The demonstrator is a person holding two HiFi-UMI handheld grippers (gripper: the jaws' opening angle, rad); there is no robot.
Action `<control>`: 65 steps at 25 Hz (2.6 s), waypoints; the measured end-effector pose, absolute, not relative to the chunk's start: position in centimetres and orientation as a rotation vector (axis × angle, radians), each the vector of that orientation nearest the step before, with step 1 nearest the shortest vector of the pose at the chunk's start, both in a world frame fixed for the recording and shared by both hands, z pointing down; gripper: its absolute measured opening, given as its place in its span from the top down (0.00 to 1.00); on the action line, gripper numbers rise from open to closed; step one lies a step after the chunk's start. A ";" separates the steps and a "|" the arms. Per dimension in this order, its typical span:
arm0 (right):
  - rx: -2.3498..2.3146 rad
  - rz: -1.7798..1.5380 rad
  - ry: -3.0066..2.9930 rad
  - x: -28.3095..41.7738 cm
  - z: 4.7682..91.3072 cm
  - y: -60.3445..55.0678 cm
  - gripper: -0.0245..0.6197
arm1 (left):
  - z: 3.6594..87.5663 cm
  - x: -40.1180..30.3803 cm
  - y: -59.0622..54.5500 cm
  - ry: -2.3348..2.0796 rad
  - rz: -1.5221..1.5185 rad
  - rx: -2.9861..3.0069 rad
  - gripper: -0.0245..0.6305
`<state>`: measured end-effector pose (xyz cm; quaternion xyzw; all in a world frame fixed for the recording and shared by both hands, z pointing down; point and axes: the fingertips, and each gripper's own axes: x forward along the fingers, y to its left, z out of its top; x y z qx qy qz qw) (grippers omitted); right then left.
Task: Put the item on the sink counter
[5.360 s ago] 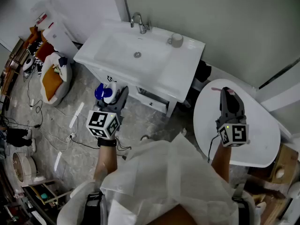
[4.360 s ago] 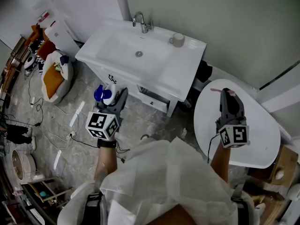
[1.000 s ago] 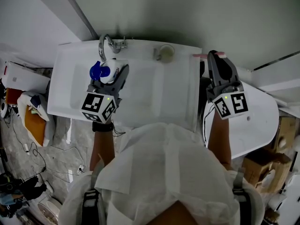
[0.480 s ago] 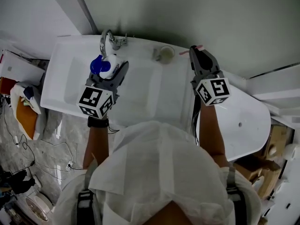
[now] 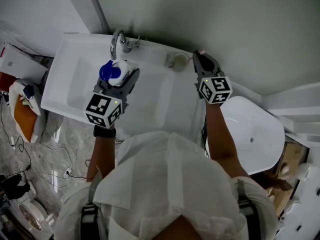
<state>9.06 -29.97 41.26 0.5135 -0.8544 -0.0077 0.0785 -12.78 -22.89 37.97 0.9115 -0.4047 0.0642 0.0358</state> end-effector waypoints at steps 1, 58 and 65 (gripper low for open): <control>1.542 -0.009 -2.545 9.2 41.9 -30.4 0.93 | 38.0 -12.8 -22.9 -1.241 0.199 2.799 0.65; 1.356 0.277 -2.265 9.0 54.3 -31.1 0.72 | 39.1 -11.5 -22.7 -1.161 0.227 2.807 0.65; 1.396 0.265 -2.283 9.4 53.5 -29.6 0.69 | 39.1 -11.2 -22.8 -1.145 0.228 2.816 0.65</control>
